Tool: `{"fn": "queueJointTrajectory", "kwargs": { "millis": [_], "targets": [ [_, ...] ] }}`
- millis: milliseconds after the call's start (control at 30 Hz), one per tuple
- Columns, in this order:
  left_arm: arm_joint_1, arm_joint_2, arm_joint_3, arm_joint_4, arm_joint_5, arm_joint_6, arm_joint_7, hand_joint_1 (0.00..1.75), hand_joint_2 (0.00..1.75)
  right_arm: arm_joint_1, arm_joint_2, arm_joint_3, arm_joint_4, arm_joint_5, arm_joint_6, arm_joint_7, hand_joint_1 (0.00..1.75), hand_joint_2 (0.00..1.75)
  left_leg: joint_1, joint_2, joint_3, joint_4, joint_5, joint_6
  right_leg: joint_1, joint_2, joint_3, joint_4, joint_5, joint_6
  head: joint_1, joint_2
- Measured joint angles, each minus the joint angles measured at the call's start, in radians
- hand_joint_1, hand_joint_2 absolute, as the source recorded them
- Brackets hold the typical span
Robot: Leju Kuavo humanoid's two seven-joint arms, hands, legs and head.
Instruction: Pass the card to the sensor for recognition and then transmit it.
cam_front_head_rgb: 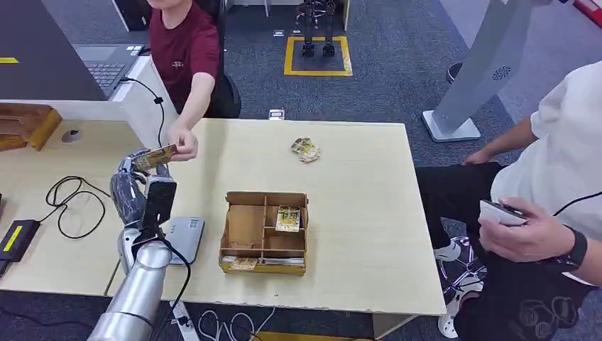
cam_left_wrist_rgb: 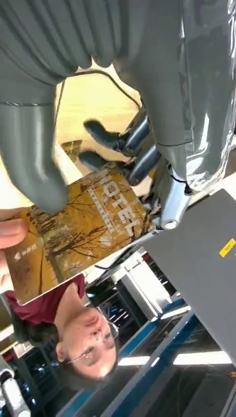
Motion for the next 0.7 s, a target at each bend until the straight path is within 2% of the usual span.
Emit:
{"fn": "queueJointTrajectory", "kwargs": {
  "millis": [167, 233, 333, 400, 533, 700],
  "targets": [
    [0.000, 0.000, -0.004, 0.002, 0.027, -0.048, 0.025, 0.00, 1.75, 0.000, 0.000, 0.000, 0.000, 0.005, -0.001, 0.000, 0.00, 1.75, 0.000, 0.000, 0.000, 0.000, 0.000, 0.000, 0.000, 0.000, -0.001, 0.000, 0.000, 0.000, 0.000, 0.000],
    [0.001, 0.000, -0.010, 0.002, 0.032, -0.076, 0.053, 0.00, 1.75, 0.001, 0.000, 0.000, 0.000, 0.002, -0.003, 0.000, 0.00, 1.75, 0.000, 0.000, 0.000, 0.000, 0.000, 0.000, 0.000, 0.000, -0.001, 0.000, 0.000, 0.000, 0.000, 0.000],
    [0.016, 0.002, -0.026, -0.008, 0.022, -0.111, 0.068, 0.00, 1.75, 0.004, 0.000, -0.001, 0.000, -0.008, -0.007, 0.000, 0.00, 1.75, 0.000, 0.000, -0.001, 0.000, 0.000, 0.000, 0.000, 0.000, -0.001, 0.000, 0.000, 0.000, 0.000, 0.000],
    [0.039, 0.011, -0.045, -0.031, -0.013, -0.113, 0.071, 0.00, 1.75, 0.007, 0.000, -0.004, 0.000, -0.007, -0.008, -0.002, 0.00, 1.75, 0.000, 0.000, -0.001, 0.000, 0.000, 0.000, 0.000, 0.000, -0.001, 0.000, 0.000, 0.000, 0.000, 0.000],
    [0.113, 0.058, -0.092, -0.099, -0.092, -0.135, 0.049, 0.00, 1.75, 0.011, 0.000, -0.015, 0.000, -0.014, -0.009, -0.010, 0.00, 1.75, 0.000, 0.001, -0.001, 0.000, 0.000, 0.000, 0.000, 0.002, -0.002, 0.000, 0.000, 0.000, 0.000, 0.000],
    [0.255, 0.139, -0.152, -0.205, -0.127, -0.193, -0.025, 0.00, 1.75, 0.018, 0.000, -0.035, 0.000, -0.024, -0.009, -0.010, 0.00, 1.75, 0.001, 0.003, -0.002, 0.000, -0.001, -0.001, 0.000, 0.004, -0.004, 0.000, 0.000, 0.000, 0.000, 0.000]
  ]
}}
